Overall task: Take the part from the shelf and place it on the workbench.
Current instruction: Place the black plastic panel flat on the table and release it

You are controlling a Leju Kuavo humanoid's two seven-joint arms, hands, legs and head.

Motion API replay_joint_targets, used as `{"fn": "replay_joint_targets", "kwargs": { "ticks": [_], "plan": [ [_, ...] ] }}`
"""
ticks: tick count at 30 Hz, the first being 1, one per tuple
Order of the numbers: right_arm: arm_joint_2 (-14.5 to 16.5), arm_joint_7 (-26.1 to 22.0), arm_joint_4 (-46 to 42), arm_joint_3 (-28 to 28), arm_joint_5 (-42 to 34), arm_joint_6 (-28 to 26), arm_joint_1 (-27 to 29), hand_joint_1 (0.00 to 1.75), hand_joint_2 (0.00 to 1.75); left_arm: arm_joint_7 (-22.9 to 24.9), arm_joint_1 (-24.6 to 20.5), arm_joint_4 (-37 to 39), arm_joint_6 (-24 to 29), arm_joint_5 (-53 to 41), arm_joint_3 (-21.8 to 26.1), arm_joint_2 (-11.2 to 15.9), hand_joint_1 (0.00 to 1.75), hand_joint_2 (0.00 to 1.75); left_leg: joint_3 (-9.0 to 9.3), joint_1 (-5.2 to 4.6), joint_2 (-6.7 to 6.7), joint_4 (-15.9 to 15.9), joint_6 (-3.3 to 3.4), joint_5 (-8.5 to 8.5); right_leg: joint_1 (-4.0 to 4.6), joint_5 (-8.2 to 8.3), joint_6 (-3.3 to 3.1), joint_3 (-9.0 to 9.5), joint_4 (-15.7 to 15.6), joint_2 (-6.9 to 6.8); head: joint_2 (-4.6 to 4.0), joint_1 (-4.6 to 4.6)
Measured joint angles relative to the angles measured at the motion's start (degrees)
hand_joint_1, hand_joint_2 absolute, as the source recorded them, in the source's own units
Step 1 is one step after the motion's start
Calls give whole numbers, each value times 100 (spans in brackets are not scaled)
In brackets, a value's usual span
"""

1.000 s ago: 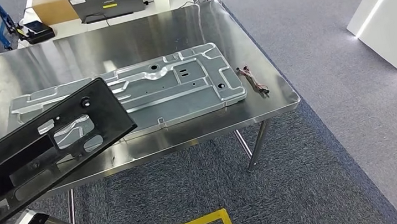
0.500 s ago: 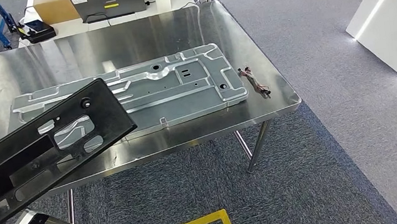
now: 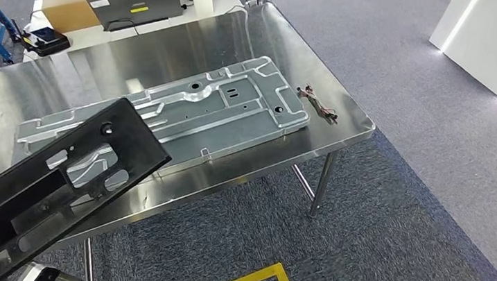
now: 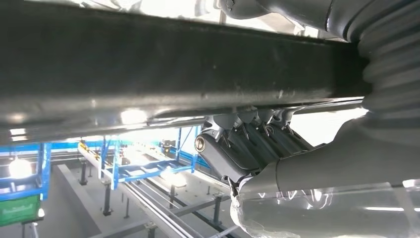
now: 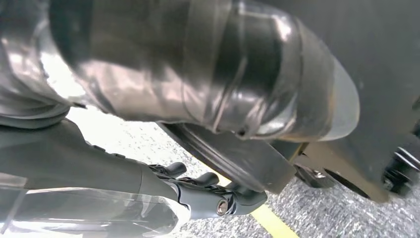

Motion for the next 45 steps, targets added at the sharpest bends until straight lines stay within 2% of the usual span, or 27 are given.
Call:
{"fn": "replay_joint_targets", "kwargs": {
  "ticks": [2, 3, 4, 6, 8, 9, 13, 15, 17, 18, 19, 20, 22, 23, 24, 26, 29, 30, 32, 33, 34, 35, 36, 38, 39, 43, 45],
  "plan": [
    [-7, -2, -2, 0, -1, -6, -14, 0, 0, 0, 11, 1, -1, 0, 0, -2, 175, 175, 4, 2, 50, 0, 3, -12, -26, -302, 36, -364, 711, -75, 0, 0],
    [-10, -3, -3, 0, -2, -9, -19, 0, 0, 0, 17, 2, -2, -1, 0, -3, 175, 175, 11, 6, 72, 2, -9, -25, -45, -318, 54, -457, 882, -87, 0, -1],
    [-15, -1, -4, 0, -2, -10, -22, 0, 0, -1, 20, 2, -3, -2, -1, -4, 175, 175, 24, 13, 88, 7, -29, -42, -67, -223, 71, -445, 844, -96, 0, -1],
    [-24, 8, -5, 0, -2, -12, -12, 0, 0, -3, 23, 2, -4, -2, -4, -5, 175, 175, 72, 32, 105, 30, -91, -101, -112, 179, 97, -118, 174, -122, 0, -1],
    [-28, 13, -3, 0, -1, -11, 4, 0, 0, -3, 18, 1, -3, -1, -4, -5, 175, 175, 90, 25, 111, 72, -174, -169, -114, 389, 69, 199, -456, -136, 0, -2],
    [-27, 11, -3, 0, -1, -10, 9, 0, 0, -2, 15, 1, -2, -1, -3, -5, 175, 175, 90, 18, 113, 86, -216, -194, -101, 382, 29, 255, -580, -136, 0, -2],
    [-18, 3, -3, 0, -1, -7, 8, 0, 0, -5, 7, 1, 0, -3, -5, -6, 175, 175, 101, 36, 122, 137, -342, -285, -76, 312, -165, 302, -614, -124, 0, -3],
    [-12, 3, -3, 0, 0, -7, 9, 0, 0, -4, 3, 0, 0, -1, -4, -4, 175, 175, -113, 43, 126, 599, -381, -511, -88, 280, -246, 369, -642, -128, 0, -4],
    [-12, 3, -3, 0, 0, -4, 13, 0, 0, -1, 8, 1, -1, 1, -2, -3, 175, 175, -564, 41, 126, 1407, -400, -796, -66, 230, -302, 425, -643, -130, 0, -5],
    [-12, 3, -3, 0, 0, -2, 15, 0, 0, 0, 15, 1, -1, 0, -2, -4, 175, 175, -759, 40, 126, 1697, -400, -839, -52, 204, -317, 455, -642, -127, 0, -5],
    [-10, 3, -3, 0, 0, 1, 17, 0, 0, 0, 21, 2, -2, 0, -2, -4, 175, 175, -866, 39, 126, 1790, -389, -763, -36, 176, -324, 493, -641, -119, 0, -5],
    [-8, 3, -3, 0, 0, 3, 18, 0, 0, 0, 24, 2, -2, -1, -2, -4, 175, 175, -851, 35, 126, 1637, -366, -563, -23, 144, -324, 541, -640, -109, 0, -5],
    [3, 3, -2, 1, 0, 5, 21, 0, 0, 1, 22, 3, -2, 0, -2, -2, 175, 175, -586, 9, 126, 915, -284, -64, 1, 71, -313, 653, -645, -92, 0, -5],
    [9, 3, 0, 2, 1, 6, 20, 0, 0, 1, 21, 3, -2, 1, -1, -1, 175, 175, -444, -12, 128, 592, -239, 86, 14, 39, -298, 691, -644, -84, 0, -5],
    [16, 2, 1, 2, 1, 5, 20, 0, 0, 1, 16, 3, -3, 1, -1, 1, 175, 175, -347, -32, 130, 376, -201, 132, 22, 16, -277, 704, -644, -81, 0, -4],
    [21, 1, 2, 1, 2, 4, 18, 0, 0, 1, 12, 2, -4, -1, 1, 2, 175, 175, -290, -56, 131, 243, -164, 77, 27, 1, -228, 695, -658, -82, 0, -4],
    [16, 2, -2, 0, 2, 2, 14, 0, 0, 1, 12, 2, -3, -1, 2, 2, 175, 175, -204, -3, 131, 110, -112, 66, 37, -101, -129, 666, -544, -100, 0, -3],
    [13, 1, -3, 0, 2, 1, 13, 0, 0, 1, 9, 2, -2, -1, 1, 1, 175, 175, -163, 16, 137, 69, -88, 66, 36, -199, -97, 581, -356, -104, 0, -2],
    [4, -5, -3, 0, 0, -2, 8, 0, 0, 1, 5, 2, -2, 0, 1, 0, 175, 175, -111, 17, 157, 49, -42, 34, 10, -488, -48, 167, 387, -109, 0, -2],
    [-1, -9, -4, 0, -1, -4, 3, 0, 0, 1, 7, 2, -3, -1, 0, -1, 175, 175, -89, 17, 162, 50, -35, 12, -2, -569, -28, -48, 725, -110, 0, -2],
    [-6, -13, -4, 0, -2, -6, -1, 0, 0, 1, 11, 2, -3, -1, -1, -2, 175, 175, -58, 18, 164, 52, -33, -16, -15, -558, -8, -212, 941, -112, 0, -2],
    [-11, -15, -5, 0, -2, -8, -4, 0, 0, 0, 15, 2, -4, -2, -2, -3, 175, 175, -22, 20, 162, 54, -39, -45, -29, -419, 5, -254, 911, -115, 0, -1],
    [-14, -10, -5, 0, -2, -8, -6, 0, 0, 0, 17, 2, -4, -2, -3, -4, 175, 175, 27, 23, 157, 57, -54, -82, -46, -175, 11, -182, 652, -122, 0, -1],
    [-21, 3, -5, 0, -2, -8, 3, 0, 0, 1, 16, 2, -4, -1, -4, -5, 175, 175, 114, 15, 145, 79, -111, -171, -61, 274, 0, 89, -82, -135, 0, -1],
    [-22, 9, -4, 0, -2, -8, 8, 0, 0, 1, 13, 2, -3, -1, -4, -6, 175, 175, 132, 4, 139, 95, -148, -209, -60, 369, -29, 201, -359, -139, 0, -2],
    [-18, 1, -3, 0, 0, -5, 12, 0, 0, -1, 7, 1, 0, -2, -4, -7, 175, 175, 137, -9, 145, 115, -269, -293, -48, 292, -182, 292, -572, -127, 0, -3],
    [-12, 1, -3, 1, 0, -4, 13, 0, 0, -2, 1, 0, 0, -2, -4, -6, 175, 175, 17, 3, 148, 403, -319, -447, -72, 268, -256, 363, -615, -128, 0, -4]
  ]
}}
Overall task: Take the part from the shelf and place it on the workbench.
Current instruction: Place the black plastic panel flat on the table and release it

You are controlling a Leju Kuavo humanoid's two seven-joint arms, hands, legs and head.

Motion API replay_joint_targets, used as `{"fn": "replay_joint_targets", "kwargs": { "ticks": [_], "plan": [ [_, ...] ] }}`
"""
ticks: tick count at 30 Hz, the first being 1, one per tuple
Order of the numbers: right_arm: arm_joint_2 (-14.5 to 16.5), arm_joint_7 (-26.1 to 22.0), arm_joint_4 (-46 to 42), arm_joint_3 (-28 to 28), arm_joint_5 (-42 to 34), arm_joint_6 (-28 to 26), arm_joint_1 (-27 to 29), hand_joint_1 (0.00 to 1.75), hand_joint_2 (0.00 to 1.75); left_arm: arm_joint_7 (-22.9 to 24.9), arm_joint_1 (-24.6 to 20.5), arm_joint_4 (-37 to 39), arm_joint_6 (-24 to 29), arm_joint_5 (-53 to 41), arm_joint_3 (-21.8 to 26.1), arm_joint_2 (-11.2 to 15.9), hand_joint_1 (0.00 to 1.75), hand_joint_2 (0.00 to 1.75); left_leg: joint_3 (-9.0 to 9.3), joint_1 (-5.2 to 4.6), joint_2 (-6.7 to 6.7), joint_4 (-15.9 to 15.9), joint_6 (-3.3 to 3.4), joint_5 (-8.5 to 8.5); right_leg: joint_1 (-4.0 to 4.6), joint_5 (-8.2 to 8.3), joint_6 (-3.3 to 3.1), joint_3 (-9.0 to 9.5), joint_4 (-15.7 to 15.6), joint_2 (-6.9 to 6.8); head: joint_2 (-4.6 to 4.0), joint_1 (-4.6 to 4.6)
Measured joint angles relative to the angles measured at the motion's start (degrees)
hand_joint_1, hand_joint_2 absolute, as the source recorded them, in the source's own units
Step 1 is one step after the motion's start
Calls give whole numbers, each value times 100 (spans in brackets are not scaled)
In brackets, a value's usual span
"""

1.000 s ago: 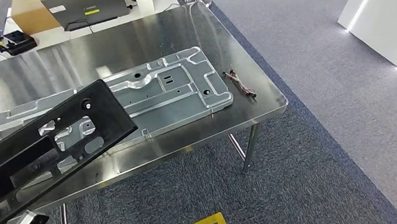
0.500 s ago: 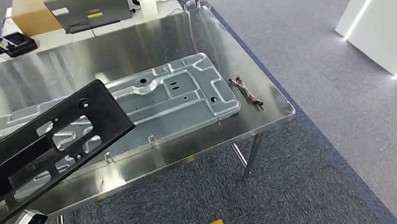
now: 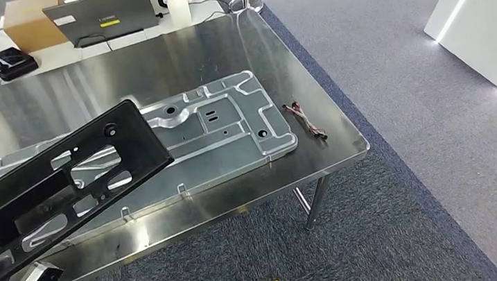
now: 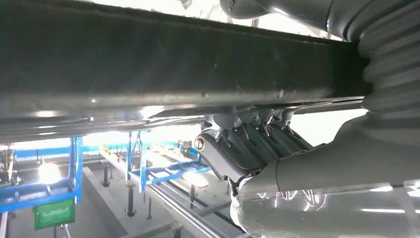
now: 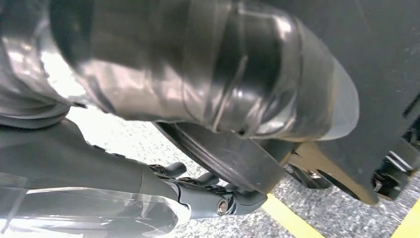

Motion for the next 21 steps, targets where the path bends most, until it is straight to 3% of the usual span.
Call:
{"fn": "replay_joint_targets", "kwargs": {
  "ticks": [3, 4, 5, 7, 9, 12, 15, 18, 19, 20, 21],
  "plan": [
    [2, 1, 0, -1, 0, 2, 7, 0, 0, 2, 6, 1, 0, 3, 5, 2, 175, 175, -631, 10, 0, 1090, -48, -369, 10, -73, -67, 98, -14, -7, 0, 0],
    [3, 1, 0, -1, 0, 4, 9, 0, 0, 2, 15, 1, 0, 2, 5, 2, 175, 175, -812, 12, 1, 1322, -51, -364, 18, -104, -74, 135, -13, -3, 0, 0],
    [3, 1, 0, -1, 0, 5, 11, 0, 0, 2, 22, 2, 0, 1, 4, 2, 175, 175, -898, 13, 1, 1341, -44, -233, 25, -139, -74, 181, -13, 5, 0, 1],
    [7, 1, 0, -1, 0, 8, 16, 0, 0, 2, 23, 2, 0, 2, 4, 3, 175, 175, -752, 9, 1, 747, 1, 297, 34, -221, -57, 301, -13, 21, 0, 1],
    [13, 1, 3, -1, 0, 10, 16, 0, 0, 2, 17, 4, -1, 3, 4, 4, 175, 175, -501, -26, 2, 111, 70, 622, 46, -295, -14, 374, -8, 34, 0, 1],
    [17, 1, 7, -1, -1, 8, 12, 0, 0, 3, 10, 2, -2, 2, 7, 4, 175, 175, -395, -74, -6, -160, 149, 569, 47, -334, 74, 360, -27, 31, 0, -1],
    [12, 0, 3, -1, 0, 5, 8, 0, 0, 3, 10, 2, -1, 1, 7, 4, 175, 175, -311, -15, -7, -268, 218, 554, 53, -473, 173, 286, 183, 12, 0, 1],
    [5, -6, 1, -1, -2, -1, -5, 0, 0, 3, 7, 2, -1, 1, 5, 2, 175, 175, -229, -6, 6, -298, 286, 499, 48, -883, 225, -313, 1233, 7, 0, 1],
    [2, -8, 1, -1, -2, -3, -10, 0, 0, 3, 11, 2, -1, 1, 5, 1, 175, 175, -195, -8, 7, -297, 294, 470, 46, -918, 232, -504, 1508, 6, 0, 2],
    [-1, -10, 0, -1, -2, -4, -14, 0, 0, 3, 15, 2, -2, 1, 4, 0, 175, 175, -151, -9, 5, -297, 293, 437, 44, -830, 234, -599, 1584, 3, 0, 1],
    [-3, -9, 0, -1, -2, -4, -17, 0, 0, 2, 18, 2, -2, 1, 3, 0, 175, 175, -94, -9, -1, -297, 287, 399, 41, -614, 228, -582, 1430, 0, 0, 2]
  ]
}}
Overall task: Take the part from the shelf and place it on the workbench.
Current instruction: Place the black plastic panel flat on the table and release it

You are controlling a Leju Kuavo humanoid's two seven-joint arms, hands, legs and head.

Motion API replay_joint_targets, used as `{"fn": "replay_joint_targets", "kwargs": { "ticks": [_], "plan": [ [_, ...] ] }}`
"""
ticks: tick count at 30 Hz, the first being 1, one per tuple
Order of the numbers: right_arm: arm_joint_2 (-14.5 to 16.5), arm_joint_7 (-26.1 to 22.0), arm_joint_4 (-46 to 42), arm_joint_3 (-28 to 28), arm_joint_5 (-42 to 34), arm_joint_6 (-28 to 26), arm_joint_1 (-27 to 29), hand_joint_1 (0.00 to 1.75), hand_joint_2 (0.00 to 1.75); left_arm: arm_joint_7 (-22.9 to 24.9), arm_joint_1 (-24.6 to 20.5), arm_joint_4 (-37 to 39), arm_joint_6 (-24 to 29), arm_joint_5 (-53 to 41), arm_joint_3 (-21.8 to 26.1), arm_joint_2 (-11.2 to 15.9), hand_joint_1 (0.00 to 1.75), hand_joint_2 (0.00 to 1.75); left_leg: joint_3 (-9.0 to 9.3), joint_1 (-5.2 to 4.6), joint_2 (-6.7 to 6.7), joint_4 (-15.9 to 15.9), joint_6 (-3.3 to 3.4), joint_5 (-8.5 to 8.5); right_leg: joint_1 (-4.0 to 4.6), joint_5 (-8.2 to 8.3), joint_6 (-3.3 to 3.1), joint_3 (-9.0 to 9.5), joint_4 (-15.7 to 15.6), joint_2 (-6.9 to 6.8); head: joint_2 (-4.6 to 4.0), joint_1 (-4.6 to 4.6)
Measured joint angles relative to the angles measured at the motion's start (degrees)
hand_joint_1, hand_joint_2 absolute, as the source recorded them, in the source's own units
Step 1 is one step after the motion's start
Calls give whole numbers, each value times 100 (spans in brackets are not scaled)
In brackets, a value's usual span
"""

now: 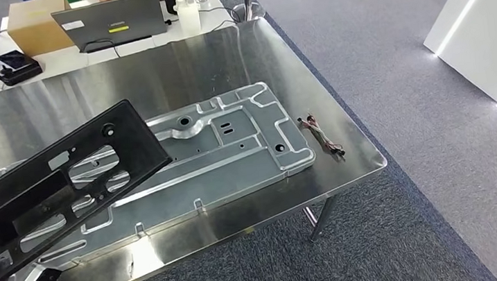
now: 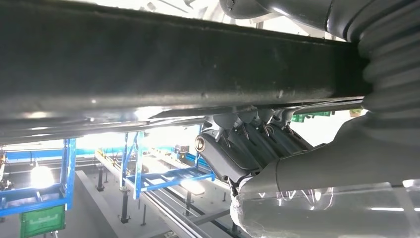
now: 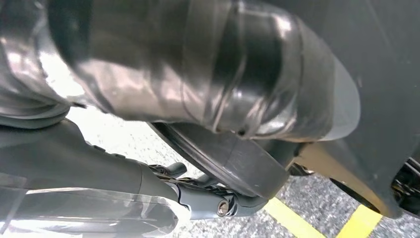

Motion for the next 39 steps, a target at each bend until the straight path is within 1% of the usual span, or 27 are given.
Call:
{"fn": "replay_joint_targets", "kwargs": {
  "ticks": [1, 2, 3, 4, 6, 8, 9, 10, 11, 12, 13, 14, 15, 16, 17, 18, 19, 20, 22, 24, 30, 34, 39],
  "plan": [
    [-2, 4, 0, 0, 0, 0, 0, 0, 0, 0, 2, 0, 0, 0, -1, 0, 175, 175, 66, 0, -6, 0, -11, -43, -3, 293, -15, 110, -349, -4, 0, 1],
    [-3, 9, 1, 0, 0, 0, 4, 0, 0, 0, 2, 1, 0, 0, -1, 0, 175, 175, 119, -4, -11, -2, -29, -87, 0, 530, -41, 255, -719, -6, 0, 1],
    [-5, 13, 1, 0, 0, 1, 8, 0, 0, 0, -2, 1, -1, 0, -2, 0, 175, 175, 159, -13, -20, 3, -56, -128, 11, 682, -68, 385, -1049, -7, 0, 1],
    [-7, 14, 2, 0, 1, 3, 14, 0, 0, 1, -5, 2, 0, 1, -2, -1, 175, 175, 173, -22, -26, 6, -87, -153, 23, 735, -100, 463, -1256, -10, 0, 0],
    [-6, 11, 2, 0, 2, 7, 18, 0, 0, 1, -9, 2, 0, 1, -3, -1, 175, 175, 173, -32, -29, -3, -151, -175, 45, 687, -154, 501, -1385, -8, 0, 0],
    [4, 8, 2, 1, 2, 9, 16, 0, 0, -1, -6, -1, 0, -1, -4, -1, 175, 175, 181, -27, -20, 16, -209, -224, 16, 675, -213, 560, -1461, -1, 0, 0],
    [9, 9, 2, 1, 2, 9, 16, 0, 0, -2, -10, -3, 1, -1, -4, 0, 175, 175, 141, -23, -18, 142, -240, -298, -2, 670, -245, 614, -1505, -2, 0, -1],
    [13, 11, 2, 1, 2, 9, 17, 0, 0, -2, -15, -4, 1, 1, -2, 1, 175, 175, 28, -16, -18, 391, -270, -415, -18, 659, -272, 670, -1542, -7, 0, -2],
    [12, 13, 2, 0, 2, 9, 20, 0, 0, -2, -16, -4, 2, 3, -2, 0, 175, 175, -159, -7, -17, 756, -298, -556, -17, 640, -293, 713, -1557, -11, 0, -2],
    [12, 14, 2, 0, 2, 10, 23, 0, 0, -1, -14, -3, 2, 4, 1, 1, 175, 175, -395, 0, -17, 1154, -321, -689, -16, 618, -307, 739, -1556, -14, 0, -2],
    [12, 14, 2, 0, 2, 10, 26, 0, 0, 0, -6, -2, 2, 4, 2, 2, 175, 175, -619, 6, -17, 1486, -338, -759, -14, 594, -313, 761, -1553, -13, 0, -1],
    [12, 14, 2, 0, 2, 11, 29, 0, 0, -1, 4, 0, 1, 2, 1, 2, 175, 175, -773, 10, -16, 1653, -345, -730, -12, 569, -313, 787, -1547, -9, 0, -1],
    [13, 14, 2, 0, 2, 11, 30, 0, 0, -1, 8, 1, 1, 1, 1, 2, 175, 175, -818, 13, -16, 1597, -345, -580, -11, 540, -308, 819, -1540, -4, 0, -1],
    [13, 14, 2, 0, 2, 11, 32, 0, 0, -1, 8, 1, 0, 1, 1, 3, 175, 175, -748, 15, -15, 1317, -338, -326, -13, 506, -298, 862, -1531, 3, 0, -1],
    [14, 14, 2, 0, 2, 12, 33, 0, 0, -1, 5, 1, 0, 1, 2, 3, 175, 175, -604, 17, -13, 910, -325, -59, -15, 466, -282, 908, -1519, 8, 0, -1],
    [14, 13, 2, 0, 2, 13, 33, 0, 0, -1, 2, 3, -1, 2, 2, 3, 175, 175, -455, 14, -11, 553, -308, 129, -10, 430, -261, 940, -1509, 15, 0, -1],
    [14, 13, 2, 0, 2, 13, 33, 0, 0, 0, -2, 3, -1, 2, 3, 3, 175, 175, -336, 0, -16, 273, -279, 229, -4, 402, -234, 949, -1495, 21, 0, -1],
    [14, 11, 2, 0, 2, 13, 32, 0, 0, 0, 0, 3, -1, 2, 3, 2, 175, 175, -282, -6, -23, 135, -255, 243, 11, 383, -216, 939, -1479, 25, 0, -1],
    [10, 10, 1, 0, 2, 13, 30, 0, 0, 1, 9, 0, -1, 0, 0, 1, 175, 175, -269, -20, -42, 69, -223, 222, 30, 376, -213, 910, -1472, 27, 0, -1],
    [8, 9, 1, 0, 2, 13, 29, 0, 0, 1, 12, 0, -2, 0, -1, 0, 175, 175, -275, -25, -47, 66, -212, 220, 29, 381, -226, 921, -1500, 23, 0, -1],
    [8, 9, 0, 0, 2, 13, 29, 0, 0, -1, 8, 0, -2, 0, -1, 0, 175, 175, -272, -34, -46, 66, -150, 198, 25, 396, -202, 949, -1565, 24, 0, -1],
    [8, 9, 0, 0, 2, 13, 30, 0, 0, 0, 8, 0, -2, 0, -1, 0, 175, 175, -272, -45, -46, 67, -131, 199, 14, 406, -167, 950, -1573, 23, 0, -1],
    [8, 9, 0, 0, 2, 13, 30, 0, 0, 0, 8, 0, -2, 0, -1, 0, 175, 175, -270, -49, -45, 69, -127, 202, 8, 411, -122, 949, -1574, 23, 0, -1]
  ]
}}
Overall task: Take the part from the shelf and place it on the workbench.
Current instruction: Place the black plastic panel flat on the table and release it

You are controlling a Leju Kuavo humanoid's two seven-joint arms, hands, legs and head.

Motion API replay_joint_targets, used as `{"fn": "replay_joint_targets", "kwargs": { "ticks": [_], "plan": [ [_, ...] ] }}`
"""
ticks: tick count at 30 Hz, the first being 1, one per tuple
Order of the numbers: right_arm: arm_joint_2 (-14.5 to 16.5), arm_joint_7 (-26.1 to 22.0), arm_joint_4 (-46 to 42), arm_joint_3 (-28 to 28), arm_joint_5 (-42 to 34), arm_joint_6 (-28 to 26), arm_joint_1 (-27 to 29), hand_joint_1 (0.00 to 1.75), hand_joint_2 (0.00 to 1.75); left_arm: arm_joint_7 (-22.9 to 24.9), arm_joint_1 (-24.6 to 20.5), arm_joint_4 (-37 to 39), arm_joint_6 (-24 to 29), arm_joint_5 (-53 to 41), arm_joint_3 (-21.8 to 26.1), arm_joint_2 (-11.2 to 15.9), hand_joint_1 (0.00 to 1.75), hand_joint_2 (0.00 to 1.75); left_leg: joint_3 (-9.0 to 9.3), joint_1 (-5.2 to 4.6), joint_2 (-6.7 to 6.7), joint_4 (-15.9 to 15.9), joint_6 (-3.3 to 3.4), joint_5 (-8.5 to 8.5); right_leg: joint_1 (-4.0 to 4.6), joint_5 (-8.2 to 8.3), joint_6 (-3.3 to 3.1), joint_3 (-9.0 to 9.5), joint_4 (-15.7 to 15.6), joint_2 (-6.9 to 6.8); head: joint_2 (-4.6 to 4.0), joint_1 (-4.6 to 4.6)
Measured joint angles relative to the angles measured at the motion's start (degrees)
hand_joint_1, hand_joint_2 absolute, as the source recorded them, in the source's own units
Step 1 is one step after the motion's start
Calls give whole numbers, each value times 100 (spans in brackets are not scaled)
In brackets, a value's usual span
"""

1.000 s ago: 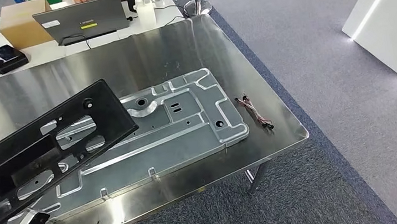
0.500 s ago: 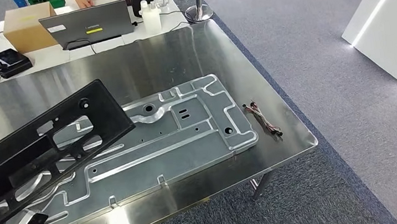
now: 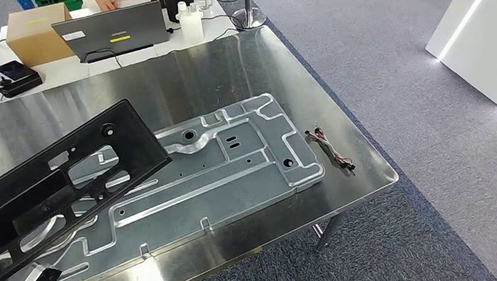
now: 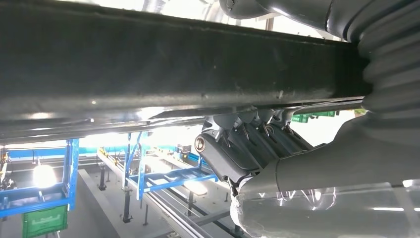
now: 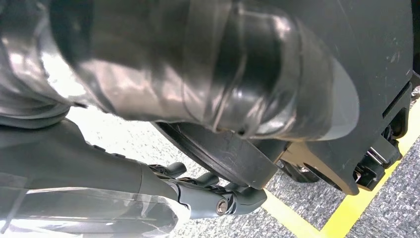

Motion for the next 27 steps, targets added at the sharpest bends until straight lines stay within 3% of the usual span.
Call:
{"fn": "replay_joint_targets", "kwargs": {
  "ticks": [27],
  "plan": [
    [0, 0, 1, 0, 0, 0, 0, 0, 0, 0, 0, 0, 0, 0, 0, 0, 175, 175, 5, 19, 0, -2, -4, 2, 9, -4, -2, -2, 8, 0, 0, 0]
  ]
}}
